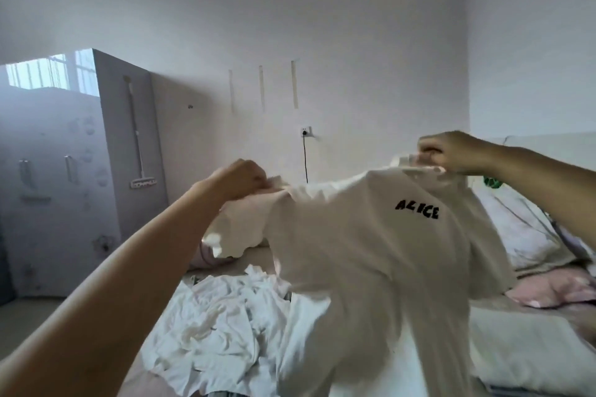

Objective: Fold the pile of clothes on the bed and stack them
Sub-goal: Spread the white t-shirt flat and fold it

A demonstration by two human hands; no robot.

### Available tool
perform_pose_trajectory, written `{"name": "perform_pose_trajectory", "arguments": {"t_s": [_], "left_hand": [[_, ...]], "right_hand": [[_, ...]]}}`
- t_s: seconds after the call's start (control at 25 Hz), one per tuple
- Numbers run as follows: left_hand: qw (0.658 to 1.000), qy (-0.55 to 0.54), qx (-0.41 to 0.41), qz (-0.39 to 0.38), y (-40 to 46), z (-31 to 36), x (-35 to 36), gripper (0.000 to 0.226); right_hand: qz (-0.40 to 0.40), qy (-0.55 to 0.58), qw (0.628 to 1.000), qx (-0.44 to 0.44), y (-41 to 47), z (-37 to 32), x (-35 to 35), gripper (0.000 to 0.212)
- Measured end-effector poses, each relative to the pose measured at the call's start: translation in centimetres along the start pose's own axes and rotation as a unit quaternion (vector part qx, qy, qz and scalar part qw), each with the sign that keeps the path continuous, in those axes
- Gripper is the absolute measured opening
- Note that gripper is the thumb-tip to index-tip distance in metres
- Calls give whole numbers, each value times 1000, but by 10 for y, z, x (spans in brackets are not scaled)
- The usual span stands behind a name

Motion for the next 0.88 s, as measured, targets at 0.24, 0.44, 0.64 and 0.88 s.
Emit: {"name": "perform_pose_trajectory", "arguments": {"t_s": [0.24, 0.44, 0.64, 0.88], "left_hand": [[992, -121, -16, 40, 9, -7, -24, 35], [954, -294, -58, 34, 7, 3, -30, 13], [994, -88, -34, 51, 3, 12, -32, 31], [991, -112, -12, 74, -9, 13, -53, 31]], "right_hand": [[73, 42, 996, 2, 7, 4, -32, 19], [63, 164, 982, 66, 8, 8, -25, 8], [39, 112, 990, 72, 2, 10, -21, 23], [34, 105, 993, 42, -7, -4, -44, 24]]}}
Point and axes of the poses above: each hand's wrist, its own y-axis towards the middle knuckle, its own x-axis out of the palm, z = x × y, the point moved 9 cm from there along y, towards the middle knuckle, and after that the axes turned 3 degrees about -x, right-handed, at the moved point
